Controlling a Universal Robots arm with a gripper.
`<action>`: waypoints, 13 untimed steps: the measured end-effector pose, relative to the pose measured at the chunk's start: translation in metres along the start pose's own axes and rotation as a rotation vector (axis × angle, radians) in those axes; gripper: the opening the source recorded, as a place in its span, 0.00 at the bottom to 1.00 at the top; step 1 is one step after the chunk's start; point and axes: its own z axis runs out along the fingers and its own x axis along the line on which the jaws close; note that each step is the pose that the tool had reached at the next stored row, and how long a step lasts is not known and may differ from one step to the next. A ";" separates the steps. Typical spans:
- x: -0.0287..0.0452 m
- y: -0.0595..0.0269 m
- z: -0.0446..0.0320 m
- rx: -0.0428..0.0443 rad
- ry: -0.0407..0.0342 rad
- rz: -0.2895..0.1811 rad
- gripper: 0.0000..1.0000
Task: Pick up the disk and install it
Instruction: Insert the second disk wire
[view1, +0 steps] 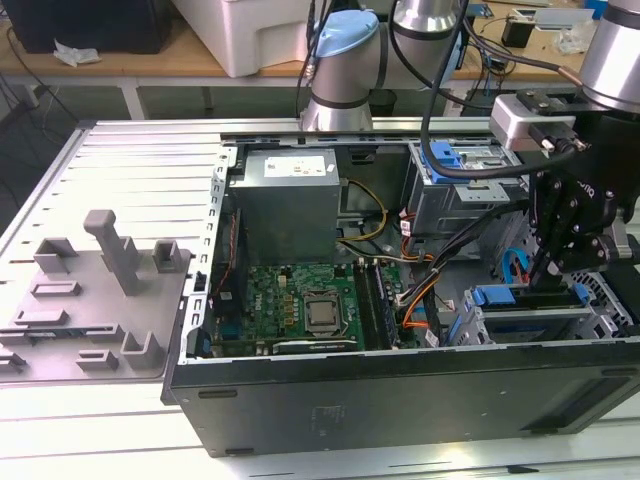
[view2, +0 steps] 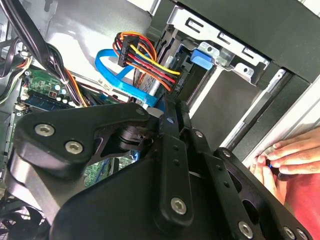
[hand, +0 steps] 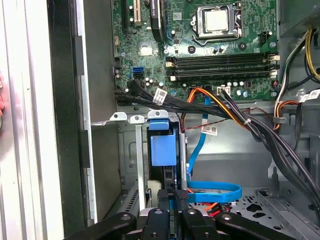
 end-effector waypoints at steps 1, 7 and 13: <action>0.0000 0.0000 0.0000 -0.0001 -0.0017 0.000 0.16; 0.0004 0.0000 0.0003 -0.0004 -0.0089 0.000 0.16; 0.0006 -0.0003 0.0007 -0.0004 -0.0087 0.000 0.16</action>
